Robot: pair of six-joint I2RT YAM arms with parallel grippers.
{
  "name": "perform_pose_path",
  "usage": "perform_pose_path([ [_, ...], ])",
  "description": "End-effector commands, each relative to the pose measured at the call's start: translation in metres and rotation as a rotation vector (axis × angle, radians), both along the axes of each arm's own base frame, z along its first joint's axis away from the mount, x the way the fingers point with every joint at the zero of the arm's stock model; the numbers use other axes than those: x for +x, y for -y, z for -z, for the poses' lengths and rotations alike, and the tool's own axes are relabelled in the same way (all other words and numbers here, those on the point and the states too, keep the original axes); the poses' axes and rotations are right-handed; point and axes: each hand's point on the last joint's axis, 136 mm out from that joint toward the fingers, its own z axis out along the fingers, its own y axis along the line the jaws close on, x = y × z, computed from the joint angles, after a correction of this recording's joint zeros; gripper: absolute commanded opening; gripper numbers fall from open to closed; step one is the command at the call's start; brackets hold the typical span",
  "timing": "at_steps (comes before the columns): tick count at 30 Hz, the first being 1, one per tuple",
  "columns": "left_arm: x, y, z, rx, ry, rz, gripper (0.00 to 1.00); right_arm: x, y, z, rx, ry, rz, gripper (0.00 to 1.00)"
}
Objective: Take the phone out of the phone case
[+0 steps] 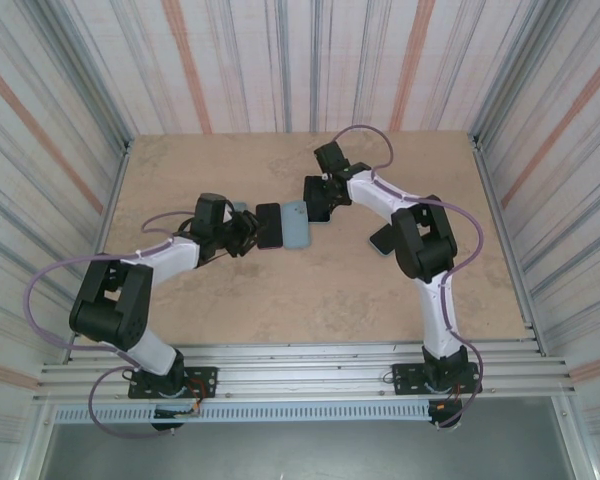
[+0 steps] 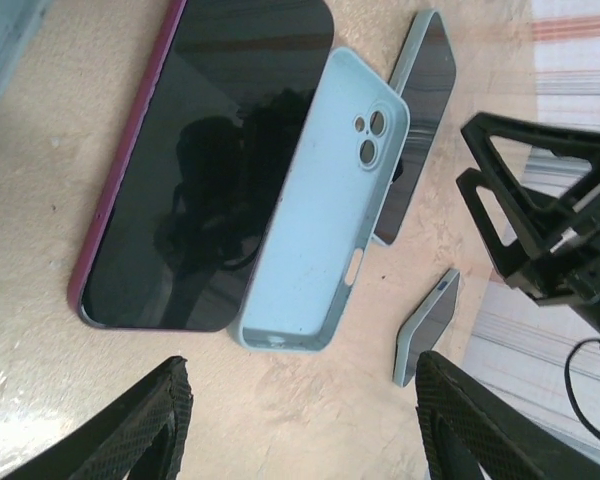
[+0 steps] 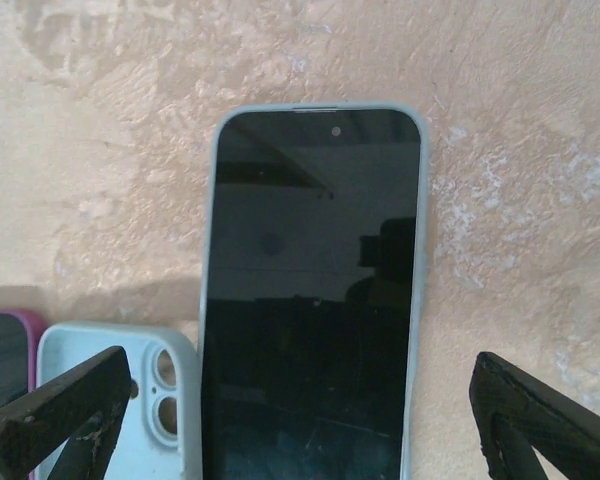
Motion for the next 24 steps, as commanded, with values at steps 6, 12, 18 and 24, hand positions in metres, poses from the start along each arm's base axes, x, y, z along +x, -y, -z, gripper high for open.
perform_pose_path([
  [6, -0.010, 0.004, -0.027, 0.007, 0.059, 0.085, 0.63, 0.014, 0.001, 0.010, -0.101, 0.008, 0.048, 0.90],
  [12, -0.018, 0.007, -0.031, 0.011, 0.062, 0.113, 0.63, 0.018, 0.001, 0.024, -0.146, -0.010, 0.054, 0.90],
  [18, -0.026, 0.007, -0.034, 0.017, 0.065, 0.137, 0.63, 0.019, 0.003, 0.035, -0.192, -0.034, 0.066, 0.89],
  [24, -0.034, 0.005, -0.040, 0.030, 0.077, 0.160, 0.64, 0.015, 0.003, 0.043, -0.212, -0.065, 0.066, 0.89],
])
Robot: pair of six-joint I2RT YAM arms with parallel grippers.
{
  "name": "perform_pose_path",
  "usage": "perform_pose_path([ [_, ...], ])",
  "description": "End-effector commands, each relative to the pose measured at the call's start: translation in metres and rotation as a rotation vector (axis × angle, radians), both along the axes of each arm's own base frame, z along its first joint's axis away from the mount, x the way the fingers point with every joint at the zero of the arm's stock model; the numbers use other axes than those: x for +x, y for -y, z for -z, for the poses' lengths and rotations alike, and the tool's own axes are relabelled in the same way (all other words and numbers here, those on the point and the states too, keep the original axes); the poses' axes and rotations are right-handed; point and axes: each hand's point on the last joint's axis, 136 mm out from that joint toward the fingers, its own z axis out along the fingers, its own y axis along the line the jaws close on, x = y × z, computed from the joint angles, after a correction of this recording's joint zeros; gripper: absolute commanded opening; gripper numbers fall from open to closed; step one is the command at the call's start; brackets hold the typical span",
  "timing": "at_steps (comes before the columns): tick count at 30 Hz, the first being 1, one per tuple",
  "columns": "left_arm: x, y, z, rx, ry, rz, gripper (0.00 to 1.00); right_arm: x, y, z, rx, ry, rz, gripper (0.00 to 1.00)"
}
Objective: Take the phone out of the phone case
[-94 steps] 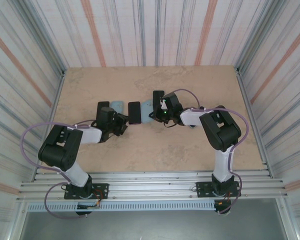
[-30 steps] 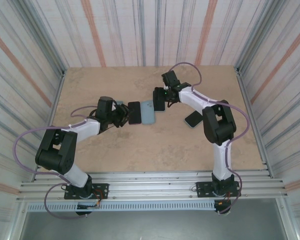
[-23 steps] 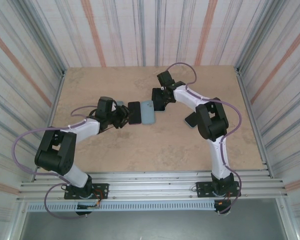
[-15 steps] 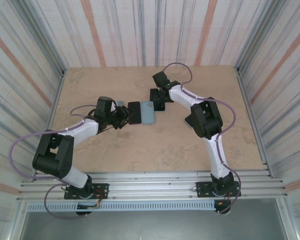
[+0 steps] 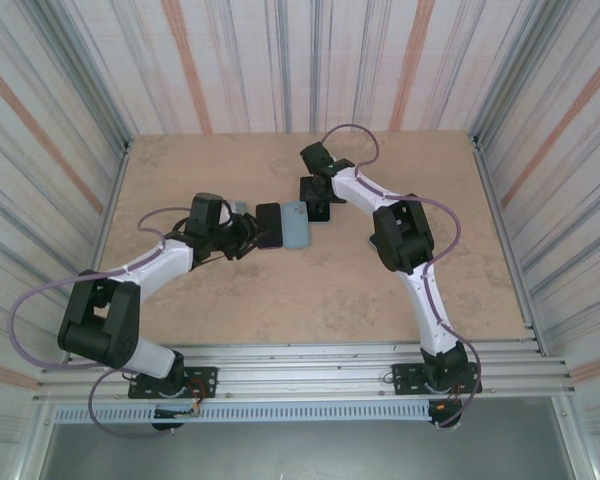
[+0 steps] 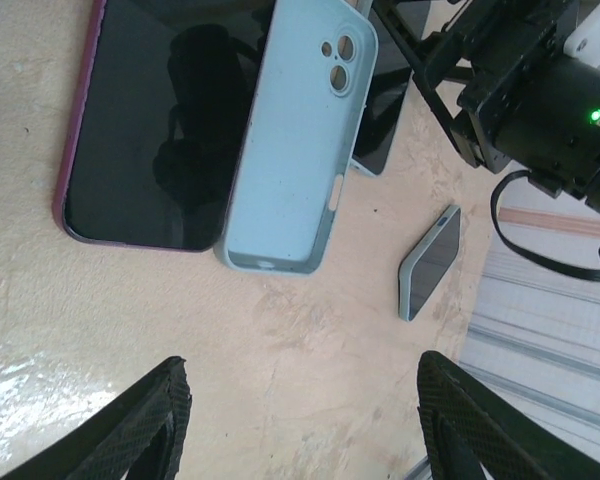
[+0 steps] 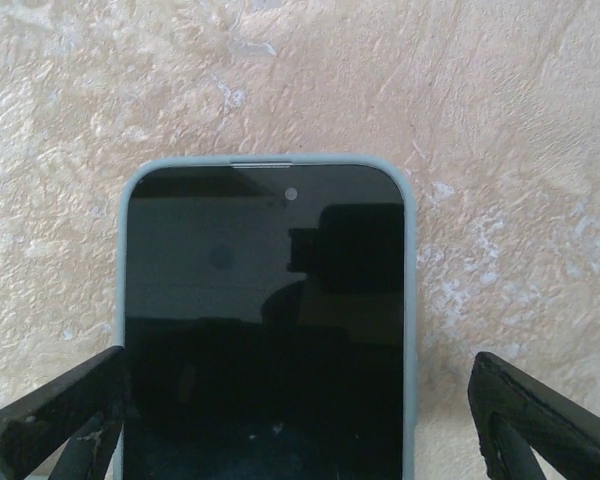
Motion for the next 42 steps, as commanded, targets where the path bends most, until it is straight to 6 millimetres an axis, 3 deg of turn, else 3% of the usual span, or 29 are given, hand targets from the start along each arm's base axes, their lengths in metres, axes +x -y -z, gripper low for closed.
perform_pose_path([
  [1, -0.009, 0.001, -0.017, 0.003, 0.043, 0.043, 0.64, -0.013, 0.002, 0.014, -0.053, -0.058, 0.009, 0.89],
  [6, -0.016, 0.000, -0.020, 0.003, 0.050, 0.054, 0.64, -0.020, 0.003, 0.014, -0.037, -0.084, 0.040, 0.89],
  [13, -0.029, -0.005, -0.021, 0.007, 0.061, 0.065, 0.64, -0.016, -0.024, -0.001, 0.064, -0.034, -0.005, 0.89],
  [20, -0.039, -0.010, -0.022, 0.013, 0.067, 0.067, 0.64, -0.024, -0.015, 0.009, 0.032, -0.081, 0.015, 0.88],
  [24, -0.041, -0.010, -0.021, 0.012, 0.067, 0.072, 0.64, -0.016, -0.022, -0.010, 0.114, -0.002, -0.001, 0.85],
  [30, -0.040, -0.009, -0.021, 0.009, 0.068, 0.077, 0.64, -0.012, 0.001, -0.033, 0.010, 0.031, 0.032, 0.83],
  [34, -0.040, -0.009, -0.020, 0.009, 0.065, 0.080, 0.64, -0.009, -0.013, -0.044, 0.053, 0.058, -0.022, 0.85],
  [42, -0.042, -0.010, -0.019, 0.017, 0.064, 0.083, 0.64, -0.008, -0.025, -0.028, 0.084, 0.012, -0.058, 0.87],
])
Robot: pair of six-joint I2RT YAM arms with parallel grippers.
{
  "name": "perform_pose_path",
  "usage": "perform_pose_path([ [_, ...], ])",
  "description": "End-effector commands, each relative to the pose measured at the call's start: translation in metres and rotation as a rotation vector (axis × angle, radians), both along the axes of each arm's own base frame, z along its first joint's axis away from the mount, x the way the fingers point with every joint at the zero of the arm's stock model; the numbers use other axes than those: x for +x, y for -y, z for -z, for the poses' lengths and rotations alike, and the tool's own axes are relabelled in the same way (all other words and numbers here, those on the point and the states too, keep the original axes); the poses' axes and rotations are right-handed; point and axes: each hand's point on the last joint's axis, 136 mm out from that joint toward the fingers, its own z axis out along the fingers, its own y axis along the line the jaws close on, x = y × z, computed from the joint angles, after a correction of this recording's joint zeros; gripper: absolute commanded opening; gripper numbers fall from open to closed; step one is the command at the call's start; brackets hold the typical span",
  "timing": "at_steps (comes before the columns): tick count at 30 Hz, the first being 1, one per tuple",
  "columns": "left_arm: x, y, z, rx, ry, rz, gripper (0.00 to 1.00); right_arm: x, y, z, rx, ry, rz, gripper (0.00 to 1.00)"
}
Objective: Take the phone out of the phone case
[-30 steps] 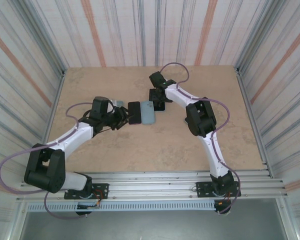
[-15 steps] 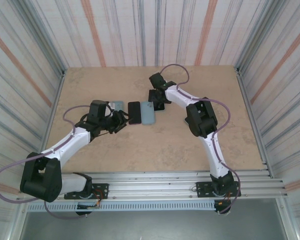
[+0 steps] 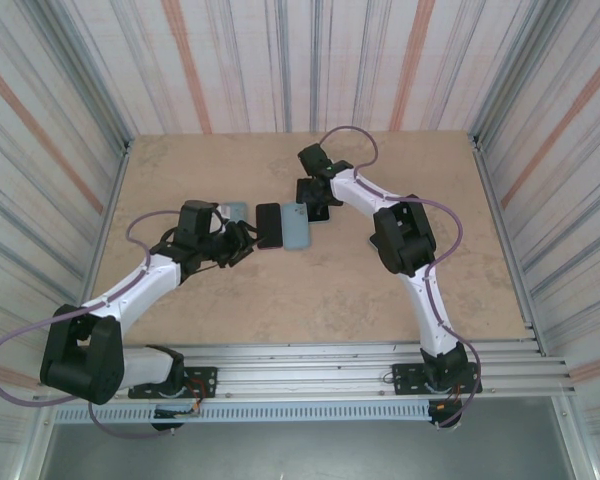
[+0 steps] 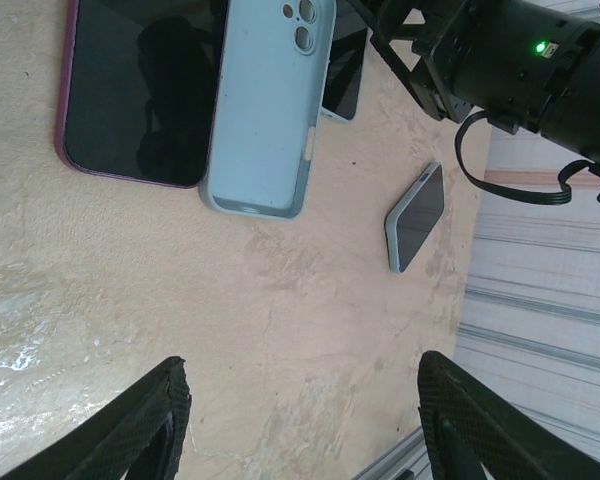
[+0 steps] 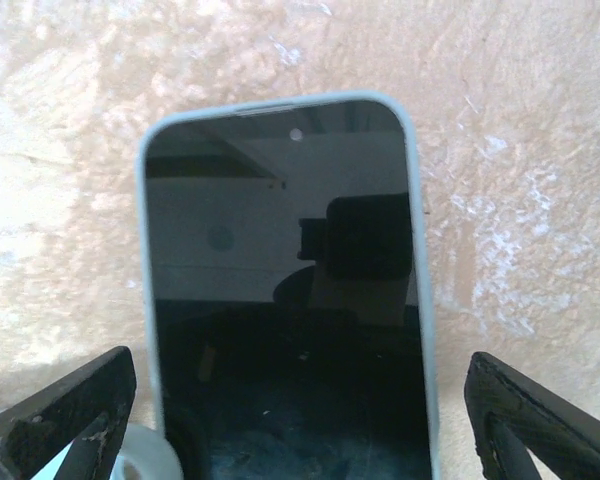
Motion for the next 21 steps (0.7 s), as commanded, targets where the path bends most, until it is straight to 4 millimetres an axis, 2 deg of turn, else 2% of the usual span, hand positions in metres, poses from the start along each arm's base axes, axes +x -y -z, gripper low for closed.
perform_pose_path([
  [1, -0.010, -0.002, 0.004, 0.009, -0.004, 0.027, 0.64, 0.004, -0.010, -0.017, 0.025, 0.010, -0.039, 0.87],
  [7, -0.011, -0.004, 0.006, 0.015, -0.010, 0.028, 0.64, 0.001, 0.000, -0.001, -0.020, -0.058, -0.026, 0.88],
  [21, -0.007, -0.004, 0.007, 0.028, -0.018, 0.029, 0.64, -0.004, 0.008, 0.016, -0.102, -0.138, -0.046, 0.88],
])
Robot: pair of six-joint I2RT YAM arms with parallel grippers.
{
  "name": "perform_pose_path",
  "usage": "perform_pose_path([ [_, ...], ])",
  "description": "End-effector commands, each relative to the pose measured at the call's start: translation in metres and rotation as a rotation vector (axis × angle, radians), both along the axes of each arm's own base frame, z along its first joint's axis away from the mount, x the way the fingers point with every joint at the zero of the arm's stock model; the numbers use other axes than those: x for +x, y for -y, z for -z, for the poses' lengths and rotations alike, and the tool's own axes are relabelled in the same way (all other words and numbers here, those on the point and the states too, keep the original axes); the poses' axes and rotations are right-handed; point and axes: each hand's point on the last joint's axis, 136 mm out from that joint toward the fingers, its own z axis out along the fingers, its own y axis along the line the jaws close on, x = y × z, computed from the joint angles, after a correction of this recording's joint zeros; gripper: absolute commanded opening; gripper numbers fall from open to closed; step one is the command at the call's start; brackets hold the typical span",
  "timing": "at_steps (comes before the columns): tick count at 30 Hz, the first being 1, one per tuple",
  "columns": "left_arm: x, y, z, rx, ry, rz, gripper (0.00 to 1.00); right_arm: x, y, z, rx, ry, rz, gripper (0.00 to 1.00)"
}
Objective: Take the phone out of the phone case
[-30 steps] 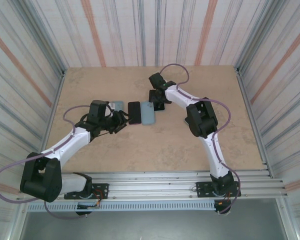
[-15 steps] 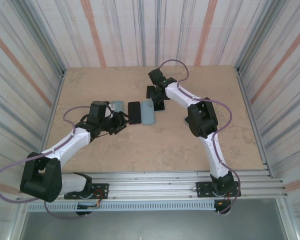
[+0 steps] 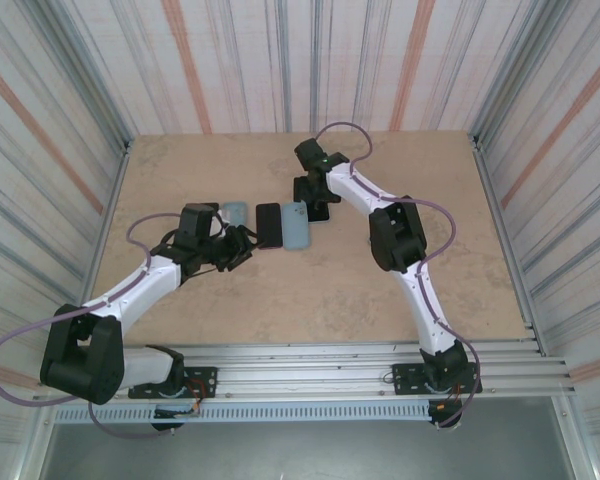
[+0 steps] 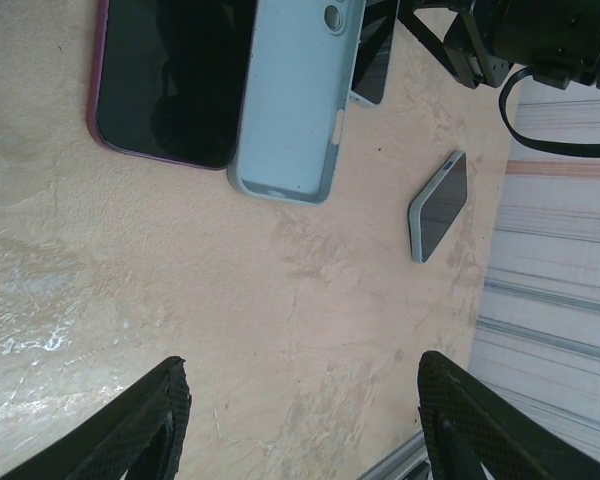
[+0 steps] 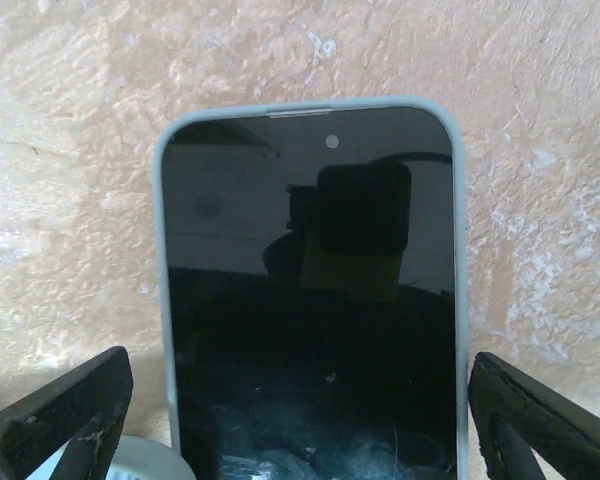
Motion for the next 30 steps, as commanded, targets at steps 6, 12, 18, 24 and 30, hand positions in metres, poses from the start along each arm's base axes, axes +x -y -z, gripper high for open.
perform_pose_path([
  [6, 0.003, 0.000, -0.004, 0.000, 0.007, 0.015, 0.64, -0.013, 0.015, 0.021, -0.093, -0.099, 0.003, 0.88],
  [12, 0.005, 0.001, -0.004, 0.002, 0.007, 0.017, 0.64, -0.008, 0.032, 0.024, -0.087, -0.117, 0.053, 0.85],
  [18, 0.006, 0.001, -0.002, 0.001, 0.002, 0.016, 0.64, -0.005, 0.046, 0.021, -0.101, -0.121, 0.071, 0.84],
  [24, 0.011, 0.003, -0.004, -0.002, 0.007, 0.015, 0.64, -0.006, 0.056, 0.017, -0.096, -0.136, 0.069, 0.78],
  [30, 0.012, 0.005, -0.004, -0.006, 0.006, 0.014, 0.64, -0.016, 0.057, 0.011, -0.062, -0.152, 0.018, 0.73],
])
